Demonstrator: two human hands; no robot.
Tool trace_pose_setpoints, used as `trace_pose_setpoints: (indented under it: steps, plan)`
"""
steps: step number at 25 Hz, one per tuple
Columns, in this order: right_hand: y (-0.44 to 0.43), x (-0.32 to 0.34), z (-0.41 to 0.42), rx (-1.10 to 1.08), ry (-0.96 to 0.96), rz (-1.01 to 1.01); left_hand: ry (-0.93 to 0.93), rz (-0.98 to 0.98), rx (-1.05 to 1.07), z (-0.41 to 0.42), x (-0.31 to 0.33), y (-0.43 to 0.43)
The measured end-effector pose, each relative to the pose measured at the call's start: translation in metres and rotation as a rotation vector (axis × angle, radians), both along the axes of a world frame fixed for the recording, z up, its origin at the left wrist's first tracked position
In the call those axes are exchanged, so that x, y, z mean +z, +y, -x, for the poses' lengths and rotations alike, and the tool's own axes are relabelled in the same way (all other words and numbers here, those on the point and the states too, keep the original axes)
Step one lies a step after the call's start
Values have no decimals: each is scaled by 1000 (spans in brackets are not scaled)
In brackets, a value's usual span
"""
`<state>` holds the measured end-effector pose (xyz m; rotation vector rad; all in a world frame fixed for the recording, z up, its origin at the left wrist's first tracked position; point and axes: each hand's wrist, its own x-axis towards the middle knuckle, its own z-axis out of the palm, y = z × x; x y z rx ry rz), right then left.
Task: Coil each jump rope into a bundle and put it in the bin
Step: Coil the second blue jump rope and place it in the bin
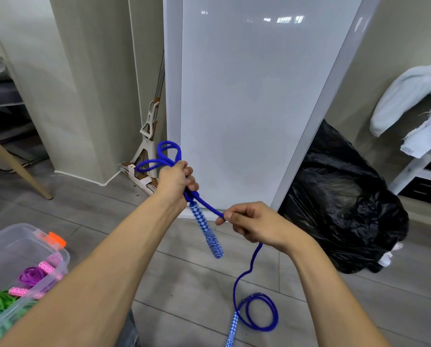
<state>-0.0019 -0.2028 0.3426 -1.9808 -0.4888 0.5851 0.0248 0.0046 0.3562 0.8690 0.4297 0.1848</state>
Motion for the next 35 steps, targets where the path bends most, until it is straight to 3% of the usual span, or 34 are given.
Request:
trace_pose_setpoints:
  steps: [4, 8, 12, 17, 23, 28, 30, 33, 35]
  plan:
    - [-16, 1, -3, -97, -99, 96, 48, -498, -75, -4, -2, 9]
    - [-14, -2, -7, -331, -367, 124, -3, -729, -339, 11, 0, -11]
    - [-2, -6, -8, -435, -497, 111, -46, -1000, -521, 25, -1, -32]
    - [7, -10, -6, -499, -529, 5, -150, -1071, -623, 31, -4, -46]
    - [3, -7, -7, -563, -502, 28, -93, -1147, -769, 31, -3, -30]
    - [2, -8, -6, -403, -517, 145, -59, -1282, -819, 29, -1, -23]
    - [1, -9, -7, -452, -572, 250, -78, -1327, -863, 30, -2, -23]
    - [-2, -6, -8, -583, -546, 340, -104, -1149, -875, 31, -5, -23]
    - [-2, -6, -8, -554, -519, 312, -75, -1002, -885, 28, -5, -22]
